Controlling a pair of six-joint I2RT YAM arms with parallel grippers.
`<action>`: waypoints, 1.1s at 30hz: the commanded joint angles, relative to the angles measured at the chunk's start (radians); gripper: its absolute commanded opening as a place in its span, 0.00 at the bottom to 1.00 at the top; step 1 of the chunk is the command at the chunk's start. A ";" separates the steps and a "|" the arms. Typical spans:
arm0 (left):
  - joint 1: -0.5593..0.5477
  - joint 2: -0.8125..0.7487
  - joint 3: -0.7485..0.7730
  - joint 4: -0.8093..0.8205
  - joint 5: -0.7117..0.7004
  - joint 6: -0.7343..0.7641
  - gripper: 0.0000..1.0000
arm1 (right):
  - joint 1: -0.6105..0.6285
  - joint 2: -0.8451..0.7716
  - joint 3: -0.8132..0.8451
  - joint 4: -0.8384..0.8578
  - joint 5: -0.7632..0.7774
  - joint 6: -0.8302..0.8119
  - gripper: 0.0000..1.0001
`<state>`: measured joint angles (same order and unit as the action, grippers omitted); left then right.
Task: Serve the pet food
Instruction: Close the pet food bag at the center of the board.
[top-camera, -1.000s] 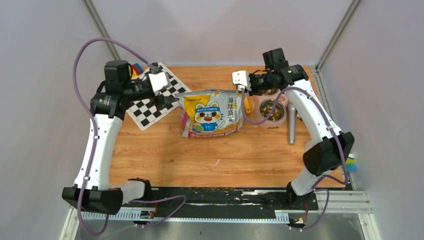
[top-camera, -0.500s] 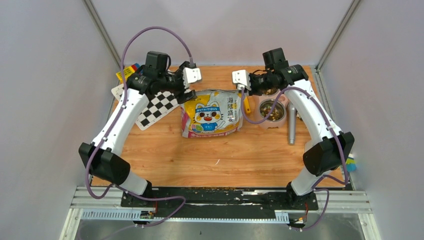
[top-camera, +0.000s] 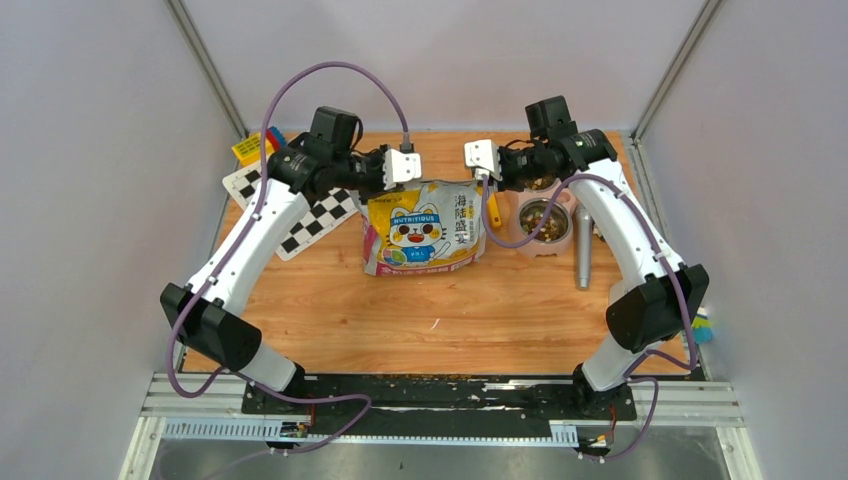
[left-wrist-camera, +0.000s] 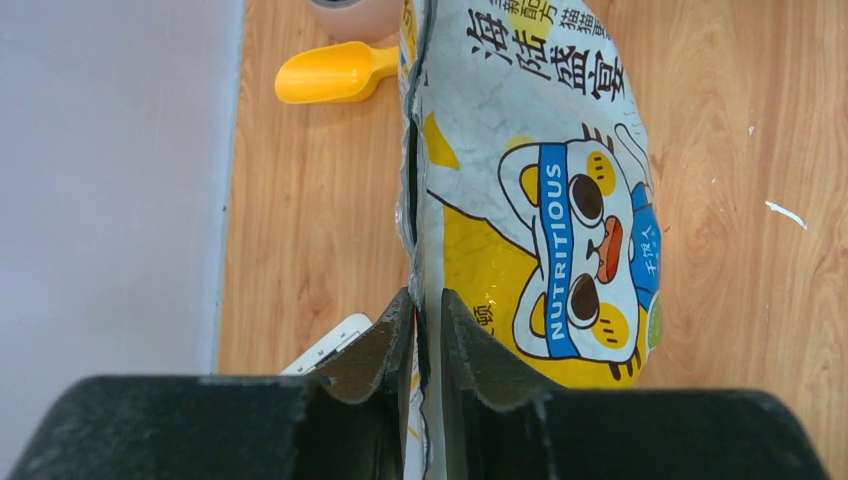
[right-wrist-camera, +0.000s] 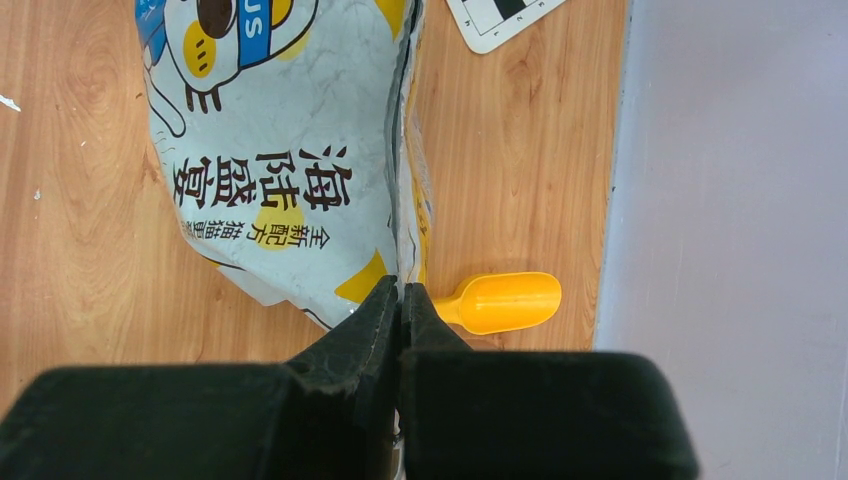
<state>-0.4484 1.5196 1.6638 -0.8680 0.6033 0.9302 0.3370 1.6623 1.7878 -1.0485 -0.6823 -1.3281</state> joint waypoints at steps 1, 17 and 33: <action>-0.020 0.008 0.036 -0.029 -0.039 0.017 0.23 | -0.022 -0.085 0.039 0.091 0.026 -0.003 0.00; -0.035 0.024 0.034 0.007 -0.108 -0.013 0.00 | -0.022 -0.095 0.033 0.091 0.023 -0.007 0.00; -0.058 0.024 0.038 0.044 -0.131 -0.059 0.56 | -0.006 -0.099 0.038 0.092 0.023 -0.009 0.00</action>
<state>-0.4911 1.5394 1.6657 -0.8650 0.4763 0.8871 0.3405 1.6512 1.7866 -1.0569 -0.6655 -1.3281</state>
